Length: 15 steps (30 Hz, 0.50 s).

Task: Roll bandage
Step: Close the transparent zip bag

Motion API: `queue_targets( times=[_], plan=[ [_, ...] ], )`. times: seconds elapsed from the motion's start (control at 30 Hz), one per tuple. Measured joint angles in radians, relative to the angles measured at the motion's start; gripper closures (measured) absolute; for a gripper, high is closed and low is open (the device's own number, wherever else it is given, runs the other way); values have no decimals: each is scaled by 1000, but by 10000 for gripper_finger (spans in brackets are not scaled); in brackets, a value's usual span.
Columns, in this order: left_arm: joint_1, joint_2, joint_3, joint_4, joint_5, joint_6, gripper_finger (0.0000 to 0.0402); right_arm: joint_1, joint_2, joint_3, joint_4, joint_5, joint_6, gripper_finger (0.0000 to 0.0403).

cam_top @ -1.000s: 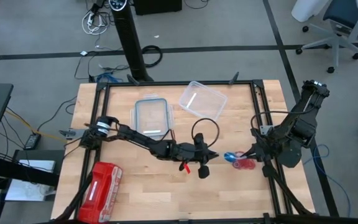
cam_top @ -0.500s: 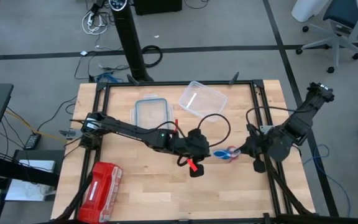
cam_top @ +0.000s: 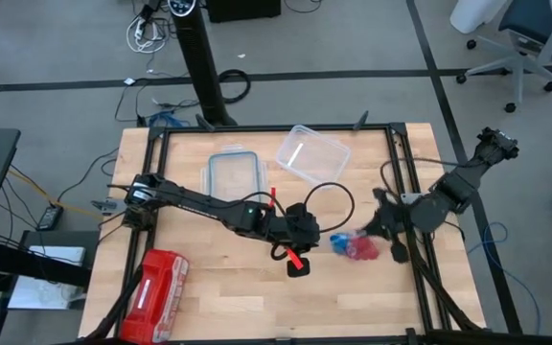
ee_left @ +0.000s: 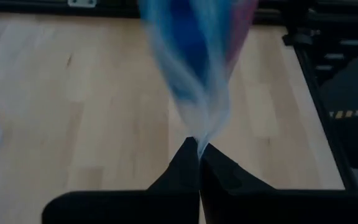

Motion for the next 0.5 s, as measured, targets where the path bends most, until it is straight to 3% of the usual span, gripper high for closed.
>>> queue_targets(
  times=[0.03, 0.1, 0.13, 0.2, 0.3, 0.4, 0.5],
  plan=[
    [-4, 0, 0, -6, 3, 1, 401, -2, 7, 0, 12, -57, -30, 401],
    [-4, -1, 0, -11, 8, 1, 401, -17, 9, -1, -11, 60, 38, 402],
    [-2, 0, 0, -3, 4, 2, 401, -29, 0, -2, -35, 58, 53, 402],
    [-7, 0, 0, -12, 7, 3, 401, -50, 7, -2, -6, -87, 3, 401],
    [-5, 1, -1, -14, 8, 4, 401, -68, 6, -5, -34, 11, 70, 402],
    [-6, 0, -1, -33, 22, 6, 401, -95, 13, -5, -4, -175, 16, 401],
    [-3, 1, -1, -19, 32, 7, 401, -109, 18, -6, 16, -226, -17, 401]
  ],
)
